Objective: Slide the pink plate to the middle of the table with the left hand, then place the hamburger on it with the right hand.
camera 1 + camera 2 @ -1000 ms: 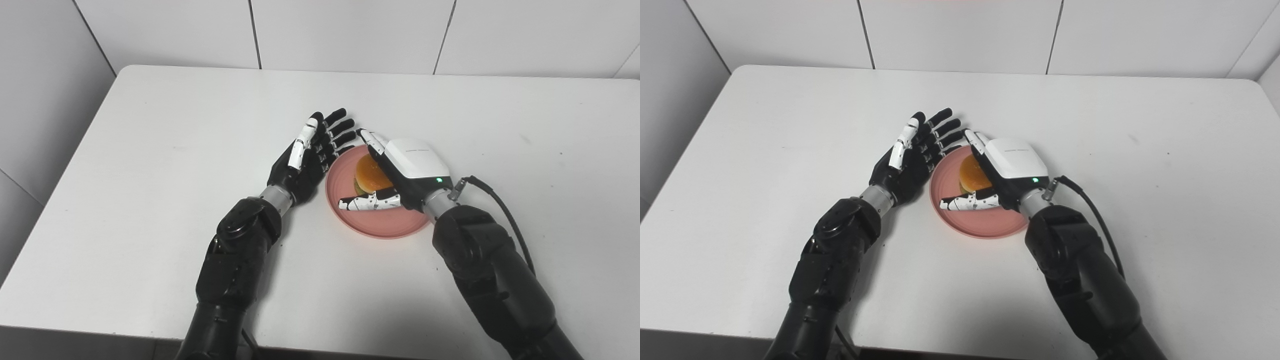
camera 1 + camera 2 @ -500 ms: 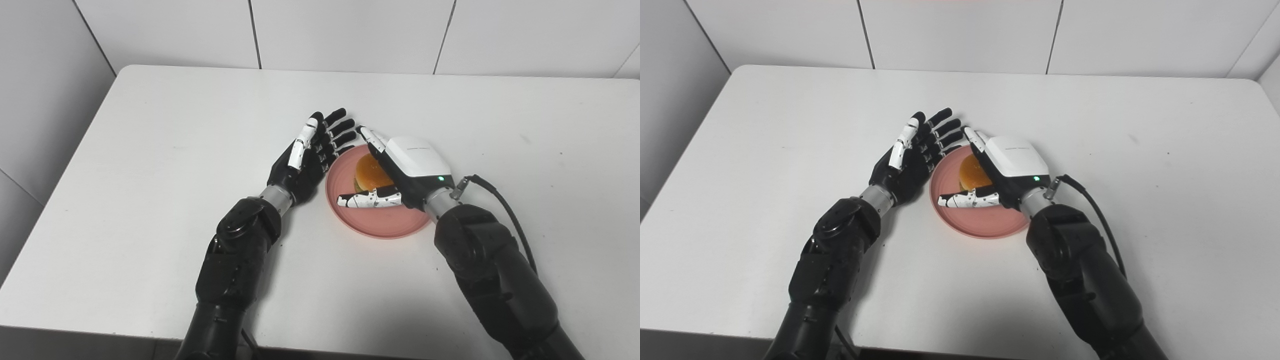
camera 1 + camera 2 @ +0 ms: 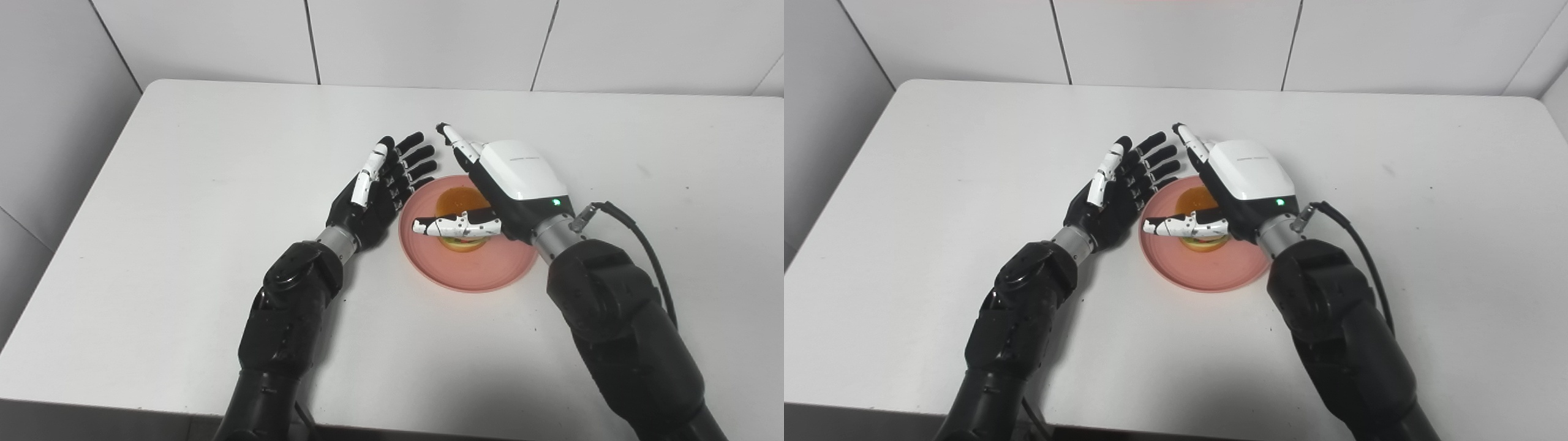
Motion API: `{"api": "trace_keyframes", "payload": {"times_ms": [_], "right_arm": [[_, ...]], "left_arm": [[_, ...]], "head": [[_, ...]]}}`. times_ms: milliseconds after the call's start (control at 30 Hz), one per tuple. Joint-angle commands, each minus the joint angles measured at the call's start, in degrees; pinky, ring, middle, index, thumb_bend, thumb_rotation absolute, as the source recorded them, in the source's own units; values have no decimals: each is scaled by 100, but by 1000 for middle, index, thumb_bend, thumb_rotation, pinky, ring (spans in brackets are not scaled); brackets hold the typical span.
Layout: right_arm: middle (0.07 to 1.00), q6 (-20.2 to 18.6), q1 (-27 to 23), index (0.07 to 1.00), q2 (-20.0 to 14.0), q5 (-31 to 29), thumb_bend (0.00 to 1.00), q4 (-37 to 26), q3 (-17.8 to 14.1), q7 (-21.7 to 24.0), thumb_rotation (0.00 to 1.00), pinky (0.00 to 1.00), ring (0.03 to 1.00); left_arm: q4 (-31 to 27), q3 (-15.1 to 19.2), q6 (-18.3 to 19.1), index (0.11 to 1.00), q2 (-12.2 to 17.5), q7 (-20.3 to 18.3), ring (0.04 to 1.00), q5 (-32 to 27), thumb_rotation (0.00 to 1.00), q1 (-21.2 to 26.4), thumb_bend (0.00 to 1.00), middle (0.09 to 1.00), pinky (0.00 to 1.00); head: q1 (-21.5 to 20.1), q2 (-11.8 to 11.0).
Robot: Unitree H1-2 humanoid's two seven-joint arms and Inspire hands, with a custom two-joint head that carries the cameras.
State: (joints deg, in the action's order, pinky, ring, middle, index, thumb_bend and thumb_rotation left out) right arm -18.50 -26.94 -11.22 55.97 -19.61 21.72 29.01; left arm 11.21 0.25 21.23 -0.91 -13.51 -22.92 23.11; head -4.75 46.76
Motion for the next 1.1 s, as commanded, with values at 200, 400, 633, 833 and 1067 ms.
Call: {"api": "trace_keyframes", "payload": {"times_ms": [200,400,633,833,1067], "right_arm": [[856,136,-129,953,233,-691,861,-397,-798,-518,877,516,720],[940,412,315,999,358,-1371,849,-124,-1264,-1389,979,554,785],[1000,1030,907,1000,406,-2151,783,116,-1506,-2198,1000,941,998],[1000,1394,1346,1000,637,-2570,814,220,-1631,-2851,1000,973,1000],[1000,1854,1626,1000,740,-2860,825,494,-1668,-3322,1000,1000,1000]], "left_arm": [[333,2,393,895,112,141,892,159,1000,-295,399,895,892],[264,15,34,905,158,153,913,292,1000,-402,395,914,907],[26,23,-852,997,200,254,999,775,1000,-650,399,999,1000],[-190,92,-1273,1000,290,298,1000,1018,1000,-871,398,1000,1000],[-438,23,-1885,1000,465,247,1000,1384,1000,-1193,392,1000,1000]], "head": [[-67,-29],[-33,-44],[-100,-4],[-124,0],[-144,20]]}}
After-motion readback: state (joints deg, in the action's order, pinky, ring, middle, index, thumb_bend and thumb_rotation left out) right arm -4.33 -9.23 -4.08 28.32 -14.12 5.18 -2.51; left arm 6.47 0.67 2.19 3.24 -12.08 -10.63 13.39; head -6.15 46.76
